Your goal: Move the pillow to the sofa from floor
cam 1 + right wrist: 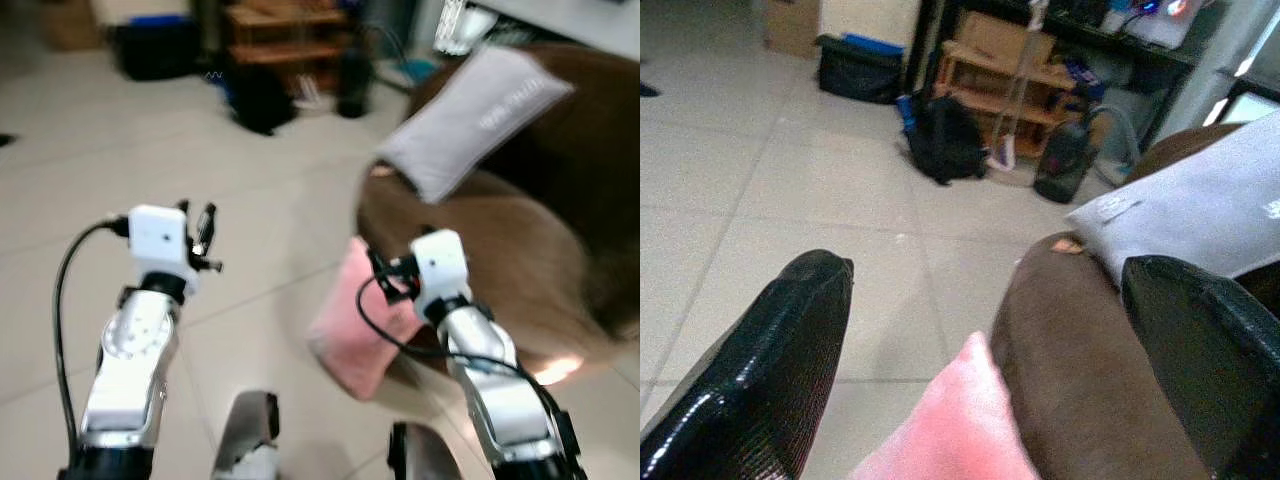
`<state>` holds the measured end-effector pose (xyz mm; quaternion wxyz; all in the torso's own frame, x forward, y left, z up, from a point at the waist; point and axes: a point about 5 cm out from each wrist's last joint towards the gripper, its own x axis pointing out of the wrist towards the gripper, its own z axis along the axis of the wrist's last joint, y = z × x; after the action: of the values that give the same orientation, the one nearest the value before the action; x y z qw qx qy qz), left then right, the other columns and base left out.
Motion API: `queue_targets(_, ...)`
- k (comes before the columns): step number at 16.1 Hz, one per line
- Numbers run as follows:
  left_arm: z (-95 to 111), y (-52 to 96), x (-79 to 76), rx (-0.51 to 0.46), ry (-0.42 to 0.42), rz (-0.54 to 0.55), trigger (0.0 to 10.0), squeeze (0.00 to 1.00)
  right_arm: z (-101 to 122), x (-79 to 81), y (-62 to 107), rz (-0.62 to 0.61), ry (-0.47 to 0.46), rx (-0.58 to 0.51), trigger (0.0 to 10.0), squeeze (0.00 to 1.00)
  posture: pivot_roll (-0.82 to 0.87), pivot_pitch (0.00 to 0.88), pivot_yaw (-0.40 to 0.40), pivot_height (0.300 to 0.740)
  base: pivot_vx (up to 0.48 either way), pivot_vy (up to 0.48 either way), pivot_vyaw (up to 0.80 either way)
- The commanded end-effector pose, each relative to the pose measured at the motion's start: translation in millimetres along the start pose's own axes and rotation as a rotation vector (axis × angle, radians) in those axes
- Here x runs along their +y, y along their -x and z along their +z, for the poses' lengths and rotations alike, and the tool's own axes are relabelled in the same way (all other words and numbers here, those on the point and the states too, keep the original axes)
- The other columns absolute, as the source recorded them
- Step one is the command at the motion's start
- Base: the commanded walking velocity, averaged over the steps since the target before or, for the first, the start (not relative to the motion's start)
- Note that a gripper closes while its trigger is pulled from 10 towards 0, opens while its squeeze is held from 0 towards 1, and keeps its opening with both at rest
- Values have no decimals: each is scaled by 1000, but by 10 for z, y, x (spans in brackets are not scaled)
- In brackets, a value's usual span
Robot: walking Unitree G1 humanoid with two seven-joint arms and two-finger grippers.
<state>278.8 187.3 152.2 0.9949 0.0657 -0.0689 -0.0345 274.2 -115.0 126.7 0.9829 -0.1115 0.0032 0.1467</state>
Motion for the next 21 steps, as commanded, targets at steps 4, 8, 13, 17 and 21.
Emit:
queue_targets(4, 27, -25, -109, -8, 17, -39, 10000, 0, -42, -89, 35, -25, 6, 21, 10000, 0, -8, 36, -17, 616, 280, 0, 0)
queue_targets(8, 18, -23, -112, -3, 14, -43, 10000, 0, -68, -93, 33, -29, -17, 44, 10000, 0, -8, 41, -18, 616, 279, 0, -500)
queue_targets(13, 19, -28, -113, 1, 10, -48, 10000, 0, -65, -98, 26, -34, -10, 46, 10000, 0, -7, 44, -16, 616, 266, 0, -456)
queue_targets(17, 16, -29, -118, 0, 3, -50, 10000, 0, -58, -86, 17, -18, -6, 40, 10000, 0, -6, 46, -17, 616, 186, 0, 0)
queue_targets(21, 15, -31, -123, 0, -1, -56, 10000, 0, -38, -49, 0, 21, 55, 28, 10000, 0, -5, 48, -16, 616, 0, 0, 400)
